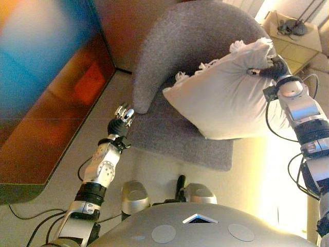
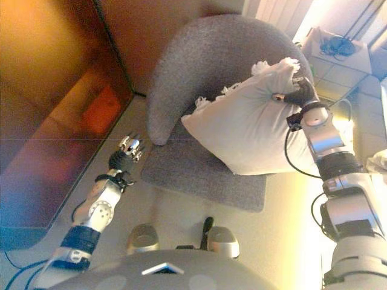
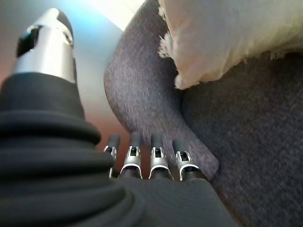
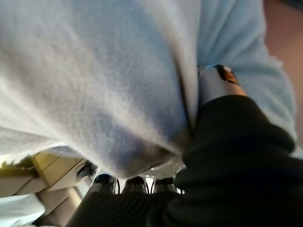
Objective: Pick up the cushion and take it to the sofa
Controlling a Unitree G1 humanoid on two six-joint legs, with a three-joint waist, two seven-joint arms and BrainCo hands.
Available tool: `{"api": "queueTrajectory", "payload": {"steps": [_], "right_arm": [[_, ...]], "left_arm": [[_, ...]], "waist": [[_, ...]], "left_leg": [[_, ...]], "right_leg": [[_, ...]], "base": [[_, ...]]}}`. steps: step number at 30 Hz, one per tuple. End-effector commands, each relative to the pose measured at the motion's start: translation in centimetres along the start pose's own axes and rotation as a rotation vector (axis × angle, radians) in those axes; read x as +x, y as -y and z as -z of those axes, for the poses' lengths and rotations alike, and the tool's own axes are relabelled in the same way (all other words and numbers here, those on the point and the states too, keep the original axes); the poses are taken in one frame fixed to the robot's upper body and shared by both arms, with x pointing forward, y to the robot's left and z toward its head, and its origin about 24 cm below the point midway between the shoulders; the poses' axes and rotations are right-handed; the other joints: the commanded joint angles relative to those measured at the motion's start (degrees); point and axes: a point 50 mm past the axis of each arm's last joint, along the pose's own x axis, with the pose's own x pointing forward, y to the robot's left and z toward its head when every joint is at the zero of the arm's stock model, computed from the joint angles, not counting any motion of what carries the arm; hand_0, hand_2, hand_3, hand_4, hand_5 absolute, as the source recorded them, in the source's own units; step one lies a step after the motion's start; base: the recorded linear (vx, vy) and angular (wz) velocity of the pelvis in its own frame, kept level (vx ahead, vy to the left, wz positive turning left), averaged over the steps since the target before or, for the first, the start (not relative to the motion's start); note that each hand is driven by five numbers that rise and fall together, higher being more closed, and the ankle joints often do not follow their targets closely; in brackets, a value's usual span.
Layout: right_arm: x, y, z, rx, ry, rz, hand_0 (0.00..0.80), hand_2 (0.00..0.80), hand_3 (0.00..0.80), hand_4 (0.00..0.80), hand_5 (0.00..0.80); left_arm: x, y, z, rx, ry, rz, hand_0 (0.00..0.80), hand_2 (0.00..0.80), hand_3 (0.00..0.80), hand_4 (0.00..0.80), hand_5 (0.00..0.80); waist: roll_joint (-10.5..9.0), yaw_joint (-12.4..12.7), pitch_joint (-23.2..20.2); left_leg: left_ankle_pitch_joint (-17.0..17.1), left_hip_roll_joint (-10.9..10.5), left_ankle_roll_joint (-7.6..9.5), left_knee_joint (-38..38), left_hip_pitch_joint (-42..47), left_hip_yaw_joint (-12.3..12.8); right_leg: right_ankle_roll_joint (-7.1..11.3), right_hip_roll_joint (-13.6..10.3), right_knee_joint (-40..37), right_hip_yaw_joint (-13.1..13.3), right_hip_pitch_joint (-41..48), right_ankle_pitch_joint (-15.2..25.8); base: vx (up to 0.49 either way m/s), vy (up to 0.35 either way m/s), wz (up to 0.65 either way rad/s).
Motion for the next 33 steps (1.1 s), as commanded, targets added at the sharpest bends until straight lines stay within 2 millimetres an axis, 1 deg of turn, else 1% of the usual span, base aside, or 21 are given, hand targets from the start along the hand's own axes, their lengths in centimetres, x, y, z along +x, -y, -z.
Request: {"api": "queueTrajectory", "payload": {"steps": [1,2,3,4,7,9,11,12,14,16,20,22,23,25,27,30,33], "right_arm": [[-0.2,5.3,-5.5,0.004,0.216,0.191,0.8,0.8,0.8,0.8,0.8],[-0.3,5.2,-5.5,-0.002,0.215,0.193,0.8,0.8,0.8,0.8,0.8],[-0.3,5.2,-5.6,-0.001,0.215,0.195,0.8,0.8,0.8,0.8,0.8],[-0.3,5.0,-5.8,0.009,0.218,0.195,0.8,0.8,0.8,0.8,0.8],[-0.4,5.2,-5.6,-0.002,0.221,0.212,0.8,0.8,0.8,0.8,0.8],[-0.4,5.6,-5.5,0.0,0.225,0.227,0.8,0.8,0.8,0.8,0.8],[-0.5,5.6,-5.4,0.005,0.227,0.232,0.8,0.8,0.8,0.8,0.8],[-0.6,5.7,-5.1,0.003,0.219,0.233,0.8,0.8,0.8,0.8,0.8],[-0.5,5.7,-4.8,-0.001,0.198,0.23,0.8,0.8,0.8,0.8,0.8],[-0.2,5.4,-4.5,-0.014,0.174,0.221,0.8,0.8,0.8,0.8,0.8],[0.0,5.7,-3.6,0.007,0.132,0.225,0.8,0.8,0.8,0.8,0.8],[0.2,5.9,-3.2,0.009,0.113,0.234,0.8,0.8,0.8,0.8,0.8],[0.2,6.2,-2.8,0.007,0.101,0.236,0.8,0.8,0.8,0.8,0.8],[0.3,6.5,-2.4,0.004,0.081,0.239,0.8,0.8,0.8,0.8,0.8],[0.4,6.6,-2.0,-0.002,0.058,0.243,0.8,0.8,0.8,0.8,0.8],[0.6,6.5,-1.9,-0.012,0.052,0.243,0.8,0.8,0.8,0.8,0.8],[0.9,6.6,-2.0,-0.039,0.041,0.26,0.8,0.8,0.8,0.8,0.8]], "left_arm": [[0.2,1.1,-1.1,0.02,0.055,0.09,0.0,0.0,0.0,0.0,0.0],[0.1,1.1,-1.1,0.02,0.061,0.092,0.0,0.0,0.0,0.0,0.0],[0.2,1.1,-1.3,0.023,0.067,0.092,0.0,0.0,0.0,0.0,0.0],[0.3,1.1,-1.5,0.028,0.074,0.088,0.0,0.0,0.0,0.0,0.0],[0.3,1.0,-2.1,0.055,0.084,0.093,0.0,0.0,0.0,0.0,0.0],[0.1,0.7,-2.3,0.072,0.089,0.097,0.0,0.0,0.0,0.0,0.0],[0.0,0.4,-2.6,0.085,0.092,0.101,0.0,0.0,0.0,0.0,0.0],[-0.1,0.2,-2.7,0.088,0.09,0.099,0.0,0.0,0.0,0.0,0.0],[-0.1,-0.1,-2.8,0.088,0.083,0.094,0.0,0.0,0.0,0.0,0.0],[-0.1,-0.2,-2.9,0.095,0.076,0.092,0.0,0.0,0.0,0.0,0.0],[-0.2,-0.3,-3.1,0.127,0.064,0.103,0.0,0.0,0.0,0.0,0.0],[-0.2,-0.4,-3.1,0.133,0.062,0.107,0.0,0.0,0.0,0.0,0.0],[-0.2,-0.5,-3.1,0.135,0.06,0.106,0.0,0.0,0.0,0.0,0.0],[-0.3,-0.5,-3.1,0.14,0.057,0.101,0.0,0.0,0.0,0.0,0.0],[-0.4,-0.5,-2.9,0.136,0.05,0.099,0.0,0.0,0.0,0.0,0.0],[-0.6,-0.7,-2.9,0.137,0.045,0.095,0.0,0.0,0.0,0.0,0.0],[-0.5,-0.5,-3.4,0.139,0.059,0.109,0.0,0.0,0.0,0.0,0.0]], "waist": [[-0.13,3.08,-2.86],[-0.2,3.12,-2.81],[-0.01,3.04,-2.94],[0.64,2.72,-3.03],[1.04,2.66,-3.18],[1.33,3.04,-2.95],[2.08,3.14,-2.29],[2.36,3.27,-1.91],[1.94,3.72,-1.71],[1.03,4.01,-1.72],[-0.98,3.81,-0.88],[-1.66,3.51,-0.31],[-2.03,3.53,-0.11],[-2.64,4.03,0.12],[-3.03,4.52,0.54],[-3.08,5.29,1.39],[-2.96,6.04,2.64]], "left_leg": [[5.8,-1.57,-1.57,-3.65,0.43,0.9],[3.76,-2.24,-1.22,-3.96,0.77,0.67],[2.8,-2.65,-0.97,-5.16,1.61,0.9],[1.92,-3.83,-0.29,-7.05,3.25,0.71],[0.53,-6.02,1.21,-7.73,4.59,0.64],[-0.51,-7.52,2.6,-7.54,4.68,0.99],[-1.53,-8.26,3.93,-7.11,5.09,1.23],[-1.92,-8.5,4.21,-7.01,5.56,1.14],[-2.31,-9.0,4.16,-7.09,6.19,0.93],[-2.86,-9.24,3.75,-6.97,6.53,0.9],[-4.84,-8.0,2.12,-5.87,7.18,0.27],[-5.96,-7.0,1.68,-5.29,7.37,-0.24],[-6.43,-6.3,1.45,-4.79,7.28,-0.55],[-6.88,-5.25,0.95,-3.16,6.13,-1.04],[-7.14,-3.95,0.26,-1.02,4.9,-1.53],[-6.96,-2.39,-0.33,0.52,3.93,-1.73],[-6.85,-1.29,-0.8,2.22,1.82,-2.58]], "right_leg": [[6.56,-2.31,4.04,2.16,2.03,-2.51],[7.0,-3.09,4.66,2.35,1.99,-2.61],[7.3,-3.51,5.06,2.19,1.85,-2.67],[7.74,-3.96,6.48,2.44,1.24,-2.81],[8.98,-5.78,9.86,2.49,-0.1,-2.0],[9.41,-7.62,15.94,1.83,-1.79,-0.43],[9.19,-9.2,25.06,2.08,-5.3,1.99],[8.84,-9.82,27.9,2.22,-6.5,2.82],[8.63,-10.46,26.65,1.86,-6.46,3.28],[9.21,-11.03,22.05,1.44,-5.7,4.53],[11.51,-11.65,9.87,1.82,-6.3,6.9],[12.6,-11.61,7.23,3.1,-7.57,8.4],[12.99,-11.46,6.29,3.44,-7.84,8.04],[13.14,-11.35,4.74,2.88,-7.09,7.39],[13.12,-10.97,4.75,2.62,-6.5,6.78],[12.91,-10.31,5.29,1.92,-5.89,5.48],[12.77,-9.72,6.42,2.26,-6.8,4.42]], "base": [[0.191,0.138,-0.01],[0.162,0.123,-0.09],[0.216,0.173,-0.05],[0.206,0.167,-0.06],[0.166,0.136,0.02],[0.113,0.161,0.04],[0.097,0.202,0.03],[0.128,0.157,0.02],[0.166,0.043,-0.06],[0.184,-0.116,-0.07],[0.154,-0.255,0.01],[0.148,-0.248,0.05],[0.137,-0.215,0.09],[0.107,-0.212,0.21],[0.094,-0.167,0.19],[0.09,-0.121,0.1],[0.003,-0.121,0.03]]}}
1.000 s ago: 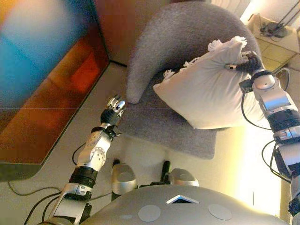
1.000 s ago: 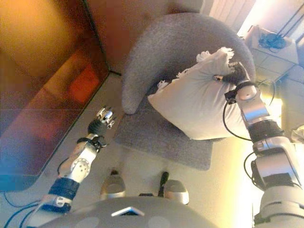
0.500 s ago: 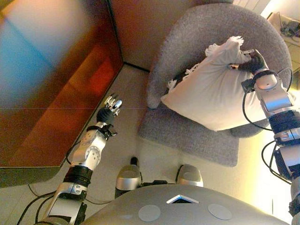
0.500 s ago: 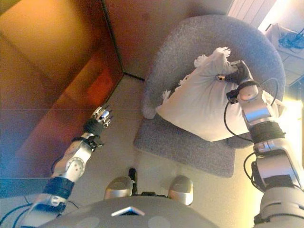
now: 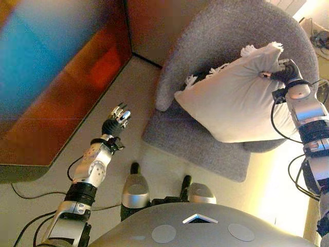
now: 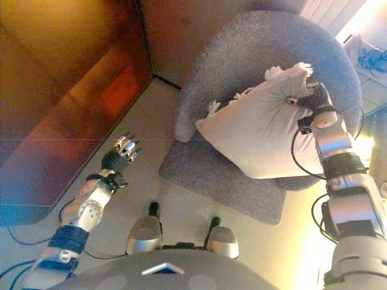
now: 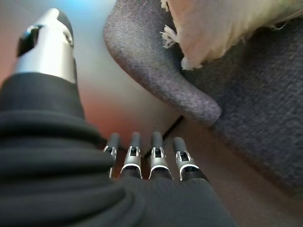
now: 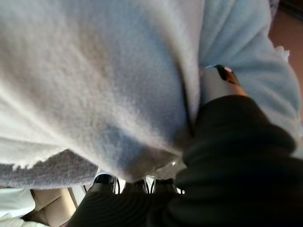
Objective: Pick up the cushion and take it to the sofa
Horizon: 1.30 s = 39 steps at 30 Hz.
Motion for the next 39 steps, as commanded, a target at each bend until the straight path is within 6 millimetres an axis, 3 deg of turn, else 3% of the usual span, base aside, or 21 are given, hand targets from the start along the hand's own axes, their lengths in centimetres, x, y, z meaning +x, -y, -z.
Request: {"api": "queueTrajectory", "payload": {"steps": [1,8,12,16,26,32,33,34,39], "right_arm": [[0.6,4.7,-4.8,-0.005,0.151,0.18,0.8,0.8,0.8,0.8,0.8],[0.7,6.3,-5.4,0.033,0.159,0.282,0.8,0.8,0.8,0.8,0.8],[0.8,6.6,-4.8,0.032,0.132,0.295,0.8,0.8,0.8,0.8,0.8],[0.8,6.8,-3.6,-0.001,0.085,0.313,0.8,0.8,0.8,0.8,0.8],[0.3,10.4,-1.1,-0.13,-0.065,0.404,0.8,0.8,0.8,0.8,0.8],[-0.5,12.3,1.3,-0.114,-0.192,0.491,0.8,0.8,0.8,0.8,0.8],[-0.6,12.6,1.6,-0.107,-0.217,0.516,0.176,0.176,0.176,0.176,0.176],[-0.8,12.9,2.1,-0.101,-0.245,0.538,0.0,0.0,0.0,0.0,0.0],[-1.3,13.8,2.7,-0.088,-0.284,0.613,0.0,0.0,0.0,0.0,0.0]], "left_arm": [[0.4,1.7,-2.7,0.07,0.096,0.115,0.0,0.0,0.0,0.0,0.0],[0.9,3.0,-5.6,0.073,0.218,0.175,0.0,0.0,0.0,0.0,0.0],[0.8,3.6,-6.2,0.057,0.246,0.186,0.0,0.0,0.0,0.0,0.0],[0.7,3.7,-5.8,0.06,0.229,0.179,0.0,0.0,0.0,0.0,0.0],[0.1,3.1,-5.1,0.079,0.201,0.174,0.0,0.0,0.0,0.0,0.0],[-0.3,2.6,-5.0,0.082,0.187,0.158,0.0,0.0,0.0,0.0,0.0],[-0.3,2.6,-4.9,0.083,0.184,0.155,0.0,0.0,0.0,0.0,0.0],[-0.3,2.6,-4.8,0.082,0.182,0.153,0.0,0.0,0.0,0.0,0.0],[-0.5,2.6,-4.7,0.078,0.179,0.153,0.0,0.0,0.0,0.0,0.0]], "waist": [[-0.16,2.81,-0.59],[1.41,3.23,5.56],[1.8,3.29,7.07],[2.16,3.56,7.54],[2.4,4.61,7.87],[2.34,4.78,7.59],[2.39,4.82,7.62],[2.49,4.83,7.63],[2.95,4.83,7.54]], "left_leg": [[-7.94,5.03,-2.45,9.57,-0.83,-2.21],[-8.62,6.14,-3.1,15.68,-7.99,-5.46],[-10.09,6.14,-2.97,19.49,-10.2,-6.69],[-10.77,6.24,-2.9,20.61,-10.13,-7.28],[-9.6,7.0,-3.73,19.46,-9.17,-7.98],[-8.64,7.85,-4.21,18.64,-8.38,-7.83],[-8.46,7.98,-4.28,18.59,-8.31,-7.86],[-8.28,8.03,-4.34,18.57,-8.32,-7.9],[-7.29,8.61,-4.68,17.68,-7.93,-7.67]], "right_leg": [[4.9,-4.66,4.43,1.37,-9.1,6.96],[4.46,-4.79,10.99,2.48,-15.16,4.54],[3.92,-5.09,15.07,3.64,-17.3,3.0],[3.8,-5.33,17.02,4.12,-17.32,1.87],[3.59,-4.74,17.25,3.69,-15.72,0.61],[3.15,-3.92,17.05,3.51,-14.48,-0.24],[3.06,-3.84,17.06,3.45,-14.35,-0.34],[2.99,-3.72,17.11,3.45,-14.25,-0.46],[2.77,-3.37,16.65,3.31,-13.57,-0.7]], "base": [[-0.099,-0.117,0.1],[-0.109,-0.061,0.1],[0.013,-0.028,0.13],[0.083,-0.033,0.07],[0.049,-0.054,0.02],[0.046,-0.056,0.03],[0.025,-0.041,0.0],[0.027,-0.034,0.0],[0.0,0.0,0.0]]}}
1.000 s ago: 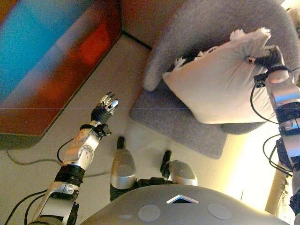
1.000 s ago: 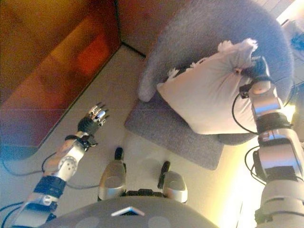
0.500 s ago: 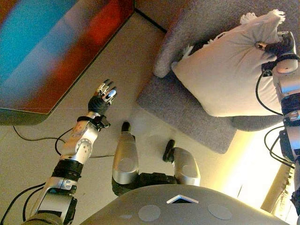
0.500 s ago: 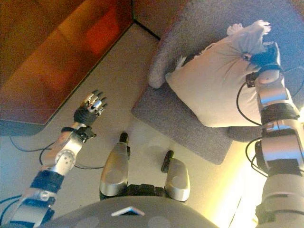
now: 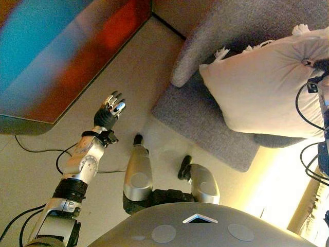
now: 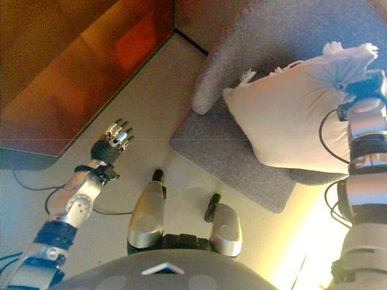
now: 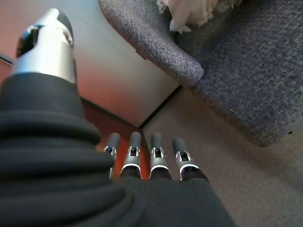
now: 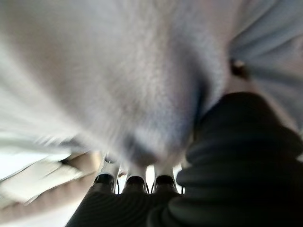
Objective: Pick up the cushion and take it to the sofa
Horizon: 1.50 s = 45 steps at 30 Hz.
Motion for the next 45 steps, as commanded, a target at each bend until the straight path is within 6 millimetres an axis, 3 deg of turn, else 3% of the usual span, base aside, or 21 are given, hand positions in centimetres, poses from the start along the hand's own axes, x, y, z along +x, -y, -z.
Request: {"api": "queueTrajectory", "payload": {"steps": [1,10,26,33,35,39,40,42,43,45], "right_arm": [[0.7,5.1,-0.1,-0.058,0.002,0.202,0.0,0.0,0.0,0.0,0.0],[0.7,7.8,-1.0,-0.043,0.025,0.301,0.0,0.0,0.0,0.0,0.0],[0.7,10.8,0.4,-0.059,0.027,0.361,0.0,0.0,0.0,0.0,0.0],[0.7,10.4,-0.6,0.021,0.095,0.276,0.0,0.0,0.0,0.0,0.0],[0.6,9.5,-1.4,0.081,0.159,0.23,0.0,0.0,0.0,0.0,0.0],[-0.6,5.3,-3.0,0.267,0.268,0.059,0.0,0.0,0.0,0.0,0.0],[-1.7,2.7,-3.4,0.439,0.291,-0.071,0.0,0.0,0.0,0.0,0.0],[-2.9,0.4,-3.1,0.59,0.307,-0.218,0.0,0.0,0.0,0.0,0.0],[-4.3,-2.1,-2.8,0.748,0.315,-0.344,0.0,0.0,0.0,0.0,0.0],[-6.0,-4.2,-2.3,0.912,0.333,-0.473,0.0,0.0,0.0,0.0,0.0]], "left_arm": [[-0.3,2.4,-1.3,-0.008,0.082,0.103,0.0,0.0,0.0,0.0,0.0],[-0.6,2.5,-1.2,-0.031,0.088,0.101,0.0,0.0,0.0,0.0,0.0],[-2.1,2.4,1.3,-0.081,-0.002,0.078,0.0,0.0,0.0,0.0,0.0],[-2.1,2.8,1.7,-0.105,0.002,0.094,0.0,0.0,0.0,0.0,0.0],[-2.0,2.9,1.8,-0.114,0.006,0.096,0.0,0.0,0.0,0.0,0.0],[-2.0,2.8,2.1,-0.137,0.029,0.08,0.0,0.0,0.0,0.0,0.0],[-2.0,2.8,2.0,-0.143,0.047,0.068,0.0,0.0,0.0,0.0,0.0],[-1.9,2.6,1.9,-0.141,0.061,0.055,0.0,0.0,0.0,0.0,0.0],[-1.6,2.5,1.7,-0.142,0.075,0.039,0.0,0.0,0.0,0.0,0.0],[-1.4,2.3,1.7,-0.139,0.086,0.013,0.0,0.0,0.0,0.0,0.0]], "waist": [[1.51,0.32,-2.39],[2.43,-0.08,-2.61],[1.55,-0.77,-8.37],[0.65,-1.73,-10.96],[0.75,-2.1,-11.55],[1.13,-3.53,-12.76],[1.41,-4.55,-13.1],[1.37,-5.19,-13.41],[1.55,-6.12,-13.64],[1.52,-6.98,-14.03]], "left_leg": [[-2.68,8.61,-5.72,2.0,4.91,-1.8],[-0.45,9.15,-6.38,0.87,5.15,-1.34],[1.56,8.58,-6.2,-7.11,12.55,1.7],[2.37,7.68,-5.73,-10.83,14.85,3.25],[2.25,7.27,-5.49,-11.24,15.54,3.63],[1.84,6.2,-4.71,-12.51,17.29,4.98],[1.63,5.78,-4.41,-13.14,17.93,5.65],[1.41,5.26,-4.08,-13.78,18.66,6.36],[1.21,4.85,-3.85,-13.91,19.06,7.08],[0.64,4.35,-3.53,-14.02,19.65,7.83]], "right_leg": [[3.0,-2.23,-0.29,2.4,-2.89,5.98],[2.24,-1.79,-0.8,2.31,-2.33,5.3],[2.35,-0.74,-8.53,1.61,4.94,5.96],[2.47,-0.27,-12.49,1.84,6.79,7.76],[2.47,-0.23,-13.43,1.96,7.36,8.21],[2.49,-0.36,-15.09,2.29,8.26,9.2],[2.52,-0.37,-15.51,2.48,8.34,9.6],[2.59,-0.38,-16.14,2.64,8.53,10.02],[2.62,-0.43,-16.67,2.68,8.58,10.49],[2.65,-0.43,-17.38,2.84,8.66,11.04]], "base": [[0.0,0.0,0.0],[0.004,0.009,0.0],[0.093,0.035,-0.03],[-0.001,0.058,-0.03],[-0.027,0.092,0.0],[-0.039,0.119,-0.08],[-0.06,0.11,-0.13],[-0.065,0.099,-0.07],[-0.073,0.1,-0.15],[-0.073,0.098,-0.12]]}}
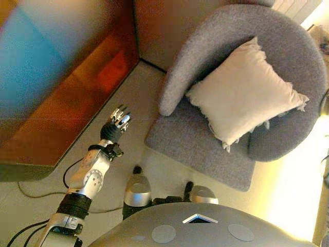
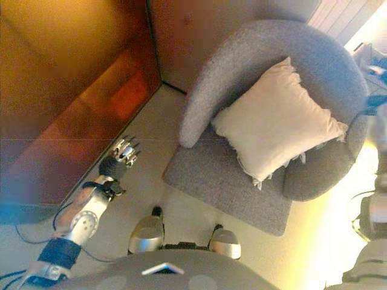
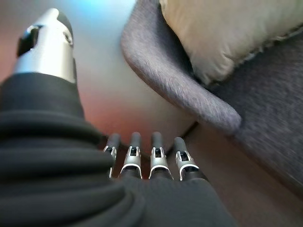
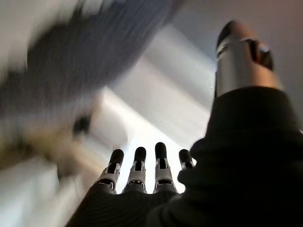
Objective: Pick up the cushion and take it to the sofa
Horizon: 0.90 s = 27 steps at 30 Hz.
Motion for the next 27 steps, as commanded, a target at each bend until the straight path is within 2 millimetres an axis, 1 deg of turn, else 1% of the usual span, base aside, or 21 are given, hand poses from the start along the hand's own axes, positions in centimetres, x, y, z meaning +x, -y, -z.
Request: {"api": "queueTrajectory", "payload": {"steps": [1,2,3,4,5,8,10,11,14,17,18,20,22,24,27], "right_arm": [[-1.5,-2.8,-0.3,0.316,0.107,-0.217,0.0,0.0,0.0,0.0,0.0],[-1.9,-3.1,0.1,0.363,0.106,-0.245,0.0,0.0,0.0,0.0,0.0],[-2.8,-3.7,1.6,0.433,0.094,-0.28,0.0,0.0,0.0,0.0,0.0],[-3.5,-4.0,2.7,0.468,0.075,-0.303,0.0,0.0,0.0,0.0,0.0],[-4.7,-4.8,3.9,0.492,0.064,-0.333,0.0,0.0,0.0,0.0,0.0],[-6.4,-6.1,6.0,0.573,0.024,-0.372,0.0,0.0,0.0,0.0,0.0],[-7.6,-7.4,7.5,0.719,-0.029,-0.42,0.0,0.0,0.0,0.0,0.0],[-8.6,-8.3,8.6,0.789,-0.067,-0.454,0.0,0.0,0.0,0.0,0.0],[-11.5,-10.3,11.2,0.888,-0.179,-0.522,0.0,0.0,0.0,0.0,0.0],[-14.2,-11.5,13.7,0.942,-0.285,-0.542,0.0,0.0,0.0,0.0,0.0],[-14.8,-11.7,14.3,0.958,-0.305,-0.53,0.0,0.0,0.0,0.0,0.0],[-15.9,-12.0,15.5,1.061,-0.381,-0.483,0.0,0.0,0.0,0.0,0.0],[-16.6,-12.6,16.1,1.064,-0.427,-0.49,0.0,0.0,0.0,0.0,0.0],[-16.8,-13.2,16.4,1.036,-0.45,-0.525,0.0,0.0,0.0,0.0,0.0],[-16.9,-14.4,16.0,1.017,-0.457,-0.577,0.0,0.0,0.0,0.0,0.0]], "left_arm": [[1.0,1.2,-1.5,-0.017,0.136,0.019,0.0,0.0,0.0,0.0,0.0],[1.0,1.1,-1.4,-0.02,0.14,0.014,0.0,0.0,0.0,0.0,0.0],[1.0,1.1,-1.3,-0.026,0.145,0.005,0.0,0.0,0.0,0.0,0.0],[0.9,1.0,-1.1,-0.029,0.147,0.0,0.0,0.0,0.0,0.0,0.0],[0.8,1.2,-1.0,-0.035,0.153,-0.006,0.0,0.0,0.0,0.0,0.0],[0.8,1.4,-0.6,-0.031,0.164,-0.012,0.0,0.0,0.0,0.0,0.0],[1.0,1.5,-0.5,-0.022,0.173,-0.019,0.0,0.0,0.0,0.0,0.0],[1.1,1.5,-0.4,-0.028,0.172,-0.022,0.0,0.0,0.0,0.0,0.0],[1.0,1.4,0.3,-0.042,0.157,-0.042,0.0,0.0,0.0,0.0,0.0],[0.4,1.0,1.3,-0.055,0.145,-0.083,0.0,0.0,0.0,0.0,0.0],[0.2,0.8,1.6,-0.067,0.14,-0.097,0.0,0.0,0.0,0.0,0.0],[-0.1,0.8,2.1,-0.086,0.135,-0.11,0.0,0.0,0.0,0.0,0.0],[-0.1,1.1,2.3,-0.116,0.133,-0.101,0.0,0.0,0.0,0.0,0.0],[0.1,1.7,2.2,-0.132,0.135,-0.079,0.0,0.0,0.0,0.0,0.0],[0.6,2.7,1.6,-0.105,0.149,-0.033,0.0,0.0,0.0,0.0,0.0]], "waist": [[1.46,-1.03,-1.84],[1.48,-1.23,-2.0],[1.67,-1.71,-2.27],[1.72,-1.99,-2.54],[1.88,-2.45,-2.74],[2.14,-3.31,-3.0],[2.54,-4.12,-3.0],[2.75,-4.64,-3.02],[2.94,-6.15,-2.96],[3.22,-7.34,-3.13],[3.35,-7.68,-3.2],[3.72,-8.27,-3.33],[4.1,-8.55,-3.32],[4.4,-8.63,-3.18],[4.82,-8.1,-3.37]], "left_leg": [[-1.36,4.76,-2.03,0.28,3.89,1.97],[-1.48,4.64,-1.95,0.2,4.08,2.25],[-1.61,4.29,-1.75,-0.21,4.43,2.69],[-1.6,4.07,-1.6,-0.65,4.72,3.06],[-1.38,3.69,-1.33,-1.53,5.09,3.54],[-0.71,2.92,-0.84,-3.87,5.78,4.69],[-0.24,2.14,-0.35,-5.85,5.98,5.29],[-0.06,1.77,-0.04,-6.56,5.98,5.42],[-0.21,1.3,0.56,-6.85,6.26,6.21],[-0.46,1.05,0.86,-6.94,6.72,7.06],[-0.5,0.91,0.97,-7.13,6.99,7.28],[-0.67,0.6,1.2,-7.19,7.29,7.57],[-0.76,0.44,1.32,-7.19,7.47,7.74],[-0.88,0.26,1.42,-7.16,7.64,7.84],[-1.07,-0.09,1.48,-6.96,7.63,7.7]], "right_leg": [[2.15,-1.58,-1.95,1.23,-5.29,8.02],[2.22,-1.58,-2.21,1.21,-5.26,8.26],[2.33,-1.49,-2.96,1.17,-5.22,8.8],[2.42,-1.41,-3.5,1.19,-5.2,9.17],[2.67,-1.3,-4.29,1.14,-5.43,9.93],[3.11,-1.1,-5.7,0.62,-6.49,11.55],[3.26,-0.76,-6.06,0.2,-7.79,12.26],[3.29,-0.44,-5.85,0.64,-8.39,12.26],[3.24,0.05,-5.13,1.88,-9.41,12.03],[3.13,0.34,-5.46,2.29,-9.33,12.04],[3.04,0.55,-5.64,2.49,-9.24,12.04],[2.8,0.89,-5.88,2.93,-9.03,11.98],[2.63,1.06,-6.04,3.15,-8.91,12.04],[2.5,1.03,-6.26,3.2,-8.71,12.06],[2.35,0.92,-6.54,2.91,-8.26,11.93]], "base": [[-0.059,0.086,-0.06],[-0.058,0.09,-0.1],[-0.057,0.088,-0.15],[-0.069,0.098,-0.21],[-0.07,0.08,-0.2],[-0.108,0.059,-0.15],[-0.145,0.053,-0.25],[-0.118,0.047,-0.27],[-0.068,0.048,-0.1],[-0.025,0.044,-0.15],[-0.012,0.039,-0.24],[-0.022,0.048,-0.15],[-0.026,0.048,-0.15],[-0.026,0.038,-0.19],[-0.012,0.018,-0.05]]}}
